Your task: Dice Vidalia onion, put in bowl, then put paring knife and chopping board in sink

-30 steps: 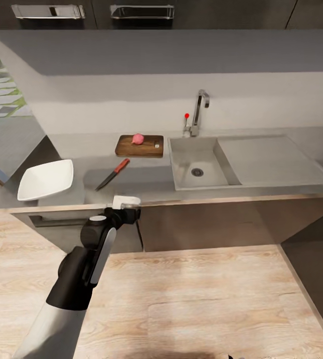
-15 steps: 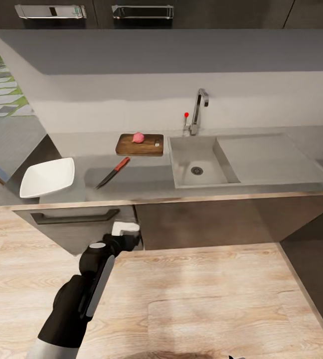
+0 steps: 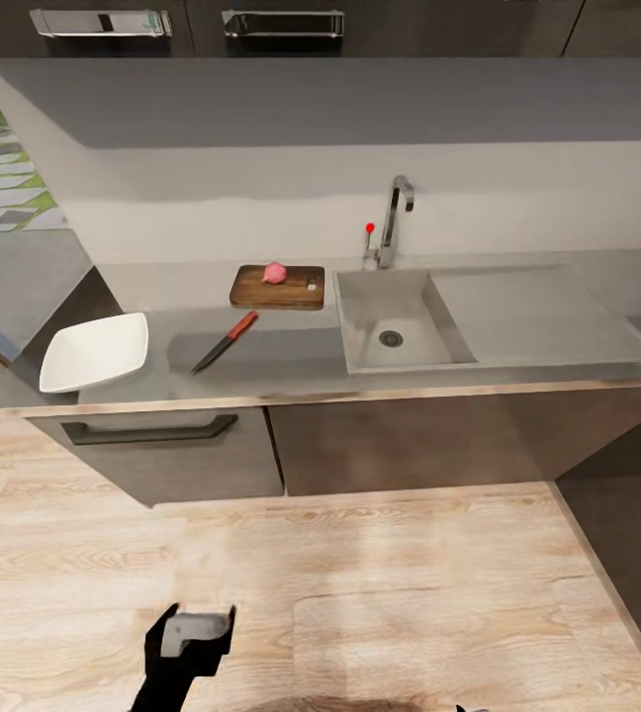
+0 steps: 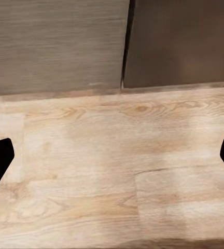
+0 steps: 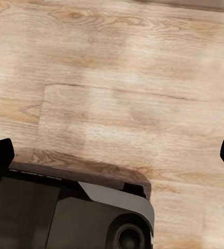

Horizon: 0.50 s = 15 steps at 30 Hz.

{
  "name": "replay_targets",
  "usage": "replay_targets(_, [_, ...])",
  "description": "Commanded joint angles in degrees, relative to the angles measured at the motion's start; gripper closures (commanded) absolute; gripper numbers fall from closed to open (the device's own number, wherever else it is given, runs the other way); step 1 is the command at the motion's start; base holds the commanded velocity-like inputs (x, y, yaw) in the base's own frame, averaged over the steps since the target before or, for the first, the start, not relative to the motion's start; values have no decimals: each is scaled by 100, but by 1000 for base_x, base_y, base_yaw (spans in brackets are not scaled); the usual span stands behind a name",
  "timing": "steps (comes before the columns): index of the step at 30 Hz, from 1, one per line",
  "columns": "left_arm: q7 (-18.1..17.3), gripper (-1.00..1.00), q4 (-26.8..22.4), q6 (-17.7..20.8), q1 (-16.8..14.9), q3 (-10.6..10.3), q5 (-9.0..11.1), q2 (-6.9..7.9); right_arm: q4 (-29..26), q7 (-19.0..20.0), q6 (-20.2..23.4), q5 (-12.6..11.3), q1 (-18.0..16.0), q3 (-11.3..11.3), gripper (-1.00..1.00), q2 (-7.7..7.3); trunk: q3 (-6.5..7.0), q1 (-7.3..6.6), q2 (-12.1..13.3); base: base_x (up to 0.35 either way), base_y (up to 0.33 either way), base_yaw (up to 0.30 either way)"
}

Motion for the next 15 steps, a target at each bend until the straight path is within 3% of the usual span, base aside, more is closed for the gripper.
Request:
replay_targets(1, [45, -100, 111, -395, 306, -19, 37, 64, -9, 38, -16, 43, 2, -42, -100, 10, -6, 3, -10, 0, 0, 0])
replay_targets(3, [45, -100, 404, -916, 657, -19, 35, 115, -9, 38, -16, 38, 2, -46, -100, 10, -6, 3, -10, 0, 0, 0])
replay_targets(5, [44, -100, 755, -1152, 825, -19, 35, 143, -9, 38, -16, 36, 2, -51, -100, 10, -6, 3, -10, 0, 0, 0])
replay_targets(8, [43, -100, 1401, -1438, 913, -6, 34, 163, -15, 38, -16, 35, 2, -55, -100, 14, -6, 3, -10, 0, 0, 0])
replay_targets(15, [55, -100, 3055, -3288, 943, 28, 46, 161, -18, 37, -16, 29, 2, -54, -100, 23, -6, 3, -10, 0, 0, 0])
